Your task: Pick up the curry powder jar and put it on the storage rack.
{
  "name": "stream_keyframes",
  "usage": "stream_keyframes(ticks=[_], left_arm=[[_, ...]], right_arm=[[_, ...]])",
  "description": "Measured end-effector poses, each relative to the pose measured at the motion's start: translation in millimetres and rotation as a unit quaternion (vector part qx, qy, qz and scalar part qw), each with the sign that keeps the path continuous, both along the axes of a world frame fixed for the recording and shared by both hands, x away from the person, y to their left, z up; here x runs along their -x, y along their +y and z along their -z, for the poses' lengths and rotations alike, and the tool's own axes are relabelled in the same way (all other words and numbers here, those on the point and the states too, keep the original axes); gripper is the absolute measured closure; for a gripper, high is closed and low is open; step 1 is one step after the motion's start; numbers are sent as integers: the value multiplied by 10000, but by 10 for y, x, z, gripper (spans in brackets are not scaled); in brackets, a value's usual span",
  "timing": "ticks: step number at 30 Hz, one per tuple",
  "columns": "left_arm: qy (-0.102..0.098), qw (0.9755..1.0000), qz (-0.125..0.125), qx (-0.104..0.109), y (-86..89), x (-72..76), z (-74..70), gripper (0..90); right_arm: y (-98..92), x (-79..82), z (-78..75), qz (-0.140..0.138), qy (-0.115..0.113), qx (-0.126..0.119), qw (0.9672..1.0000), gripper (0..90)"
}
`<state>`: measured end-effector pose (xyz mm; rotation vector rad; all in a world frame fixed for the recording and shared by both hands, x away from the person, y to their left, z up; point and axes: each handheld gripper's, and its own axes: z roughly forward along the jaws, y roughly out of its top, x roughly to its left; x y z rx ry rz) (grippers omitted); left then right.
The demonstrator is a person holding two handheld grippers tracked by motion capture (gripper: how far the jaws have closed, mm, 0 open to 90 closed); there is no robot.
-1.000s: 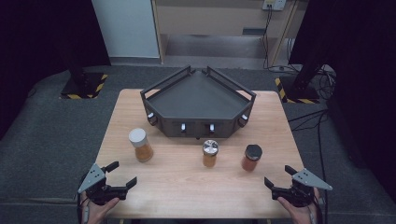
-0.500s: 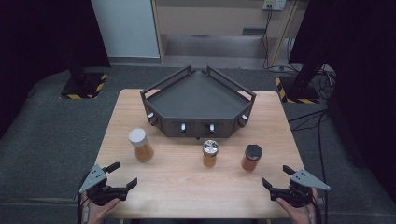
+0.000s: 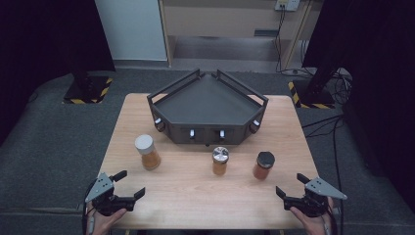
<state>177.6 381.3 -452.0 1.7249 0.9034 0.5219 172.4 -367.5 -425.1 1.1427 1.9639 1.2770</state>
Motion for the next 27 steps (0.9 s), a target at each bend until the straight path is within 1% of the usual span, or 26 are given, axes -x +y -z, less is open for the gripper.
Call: stream_keyframes(ticks=[3, 8, 11, 16, 17, 18, 19, 21, 23, 24, 25, 26, 27], left_arm=[[22, 10000, 7, 4, 0, -6, -2, 22], [3, 10000, -36, -83, -25, 5, -18, 23], [20, 10000, -38, -17, -16, 3, -20, 23], [21, 10000, -16, -85, -46, -5, -58, 26], [33, 10000, -27, -73, -50, -7, -64, 26], [50, 10000, -11, 4, -43, -14, -67, 26], [49, 10000, 15, 27, -38, -21, -72, 26], [21, 10000, -1, -60, -64, -19, -113, 27], [53, 9999, 55, 68, -43, -36, -140, 27], [48, 10000, 53, 59, -46, -36, -150, 27], [80, 9999, 82, 33, -47, -51, -196, 29], [115, 9999, 110, 56, -38, -68, -218, 29], [115, 9999, 110, 56, -38, -68, -218, 29]], right_arm=[[-4, -2, 3, 3, 5, -17, 10000, 60], [-4, 1, 3, -9, -2, -18, 10000, 60], [-5, -5, 4, -21, 9, -15, 10000, 60], [-8, -8, 6, -28, 10, -21, 10000, 61], [-8, -9, 7, -27, 9, -20, 10000, 61], [-8, -8, 7, -26, 9, -23, 10000, 61], [-8, -6, 6, -21, 6, -22, 10000, 61], [-7, -6, 5, -17, 11, -20, 10000, 62], [-6, -8, 6, -18, 14, -21, 10000, 62], [-5, -11, 7, -24, 14, -21, 10000, 63], [-2, -13, 6, -26, 18, -3, 10000, 63], [-2, -13, 6, -27, 18, -4, 10000, 63], [-4, -12, 7, -26, 15, -12, 10000, 63]])
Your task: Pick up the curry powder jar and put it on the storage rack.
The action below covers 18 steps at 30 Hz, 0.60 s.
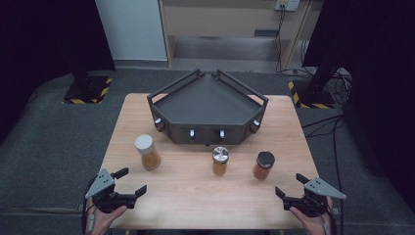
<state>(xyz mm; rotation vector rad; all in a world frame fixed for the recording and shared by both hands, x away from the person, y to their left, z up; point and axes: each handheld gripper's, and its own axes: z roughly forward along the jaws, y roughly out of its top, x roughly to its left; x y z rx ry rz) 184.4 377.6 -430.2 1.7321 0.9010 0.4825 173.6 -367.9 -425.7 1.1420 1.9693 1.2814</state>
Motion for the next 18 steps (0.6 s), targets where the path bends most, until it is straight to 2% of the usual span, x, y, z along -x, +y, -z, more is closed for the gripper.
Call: stream_keyframes(ticks=[4, 12, 18], left_arm=[[24, 10000, 40, -58, 20, -55, -118, 29], [21, 9998, 65, -206, 29, -147, -246, 31], [15, 9998, 56, -188, 79, -245, -345, 35]], right_arm=[[-2, 0, 0, 1, 1, -6, 10000, 64], [-2, 0, 1, 3, -1, -6, 10000, 64], [-1, -2, 2, 4, 1, -4, 10000, 65]])
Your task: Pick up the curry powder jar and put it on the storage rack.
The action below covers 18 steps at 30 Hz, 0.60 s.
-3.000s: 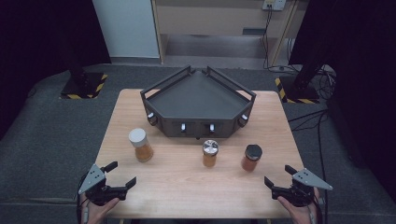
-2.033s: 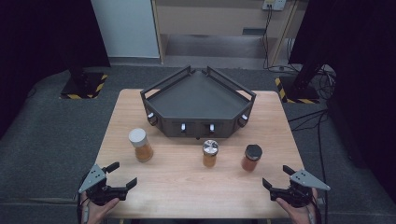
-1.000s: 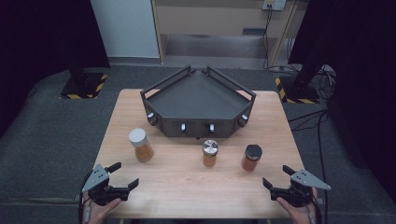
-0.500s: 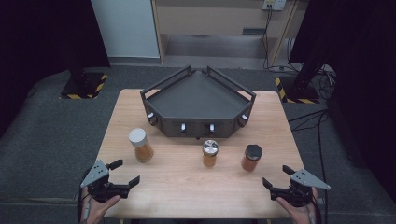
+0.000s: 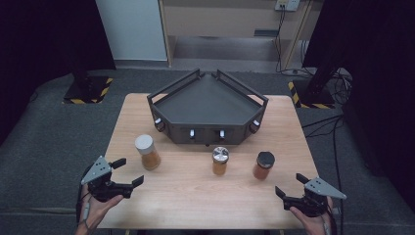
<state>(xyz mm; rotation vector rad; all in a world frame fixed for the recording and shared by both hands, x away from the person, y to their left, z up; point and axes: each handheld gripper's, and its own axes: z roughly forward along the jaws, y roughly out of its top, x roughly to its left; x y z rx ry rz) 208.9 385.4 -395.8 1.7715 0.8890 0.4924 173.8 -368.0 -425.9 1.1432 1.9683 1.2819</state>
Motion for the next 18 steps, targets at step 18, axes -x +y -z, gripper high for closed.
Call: stream_keyframes(ticks=[18], left_arm=[[5, 9998, -167, -54, 52, -333, -111, 45]], right_arm=[[-1, -4, -1, 6, 18, 0, 10000, 68]])
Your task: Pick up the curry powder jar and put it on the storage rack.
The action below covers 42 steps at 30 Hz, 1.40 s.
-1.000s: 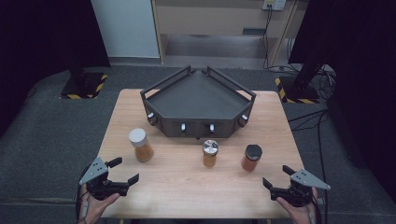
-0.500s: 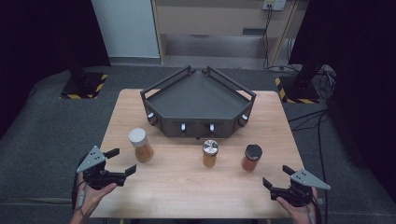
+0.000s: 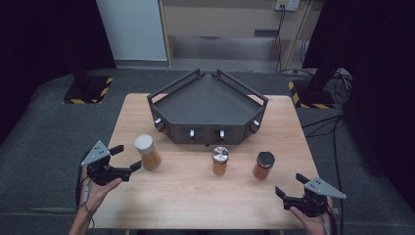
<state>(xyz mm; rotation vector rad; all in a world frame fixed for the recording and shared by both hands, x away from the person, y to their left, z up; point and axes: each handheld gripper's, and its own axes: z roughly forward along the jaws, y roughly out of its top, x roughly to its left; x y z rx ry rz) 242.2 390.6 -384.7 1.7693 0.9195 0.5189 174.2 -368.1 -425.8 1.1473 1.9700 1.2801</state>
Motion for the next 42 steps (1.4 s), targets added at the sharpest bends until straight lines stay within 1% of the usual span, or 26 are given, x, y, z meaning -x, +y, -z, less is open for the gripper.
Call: stream_keyframes(ticks=[3, 4, 9, 10, 11, 18, 20, 22, 23, 30, 35, 42], left_arm=[[22, 10000, 13, 54, 14, -37, 7, 46], [34, 10000, 2, 2, -1, -63, -4, 47], [34, 10000, 7, -11, -13, -110, -17, 49], [38, 10000, 9, -32, -22, -145, -31, 49], [38, 10000, 9, -32, -22, -145, -31, 50], [92, 9999, 54, -64, -61, -289, -52, 51], [128, 9999, 61, -85, -83, -354, -47, 56], [140, 9998, 60, -87, -91, -373, -42, 57], [183, 9998, 47, -94, -104, -410, -37, 58], [222, 9997, 54, -122, -130, -490, -19, 65], [253, 9996, 55, -109, -142, -552, 10, 87], [306, 9994, 105, -153, -174, -622, 38, 114]], right_arm=[[-1, 1, 2, 8, 0, -21, 10000, 68], [-2, -1, 4, 9, 2, -21, 10000, 69], [-3, 1, 3, 19, 4, -25, 10000, 69], [-3, -1, 4, 16, -1, -20, 10000, 69], [-3, -1, 4, 16, -1, -20, 10000, 69], [-4, -2, 4, 14, 1, -16, 10000, 70], [-1, -3, 6, 7, 0, -20, 10000, 71], [-2, -6, 6, -6, -4, -5, 10000, 71], [0, -8, 6, -11, 3, -3, 10000, 72], [-3, -10, 8, -8, 4, -13, 10000, 73], [-4, -8, 5, -14, -1, -2, 10000, 73], [0, -9, 5, -20, -1, 8, 10000, 76]])
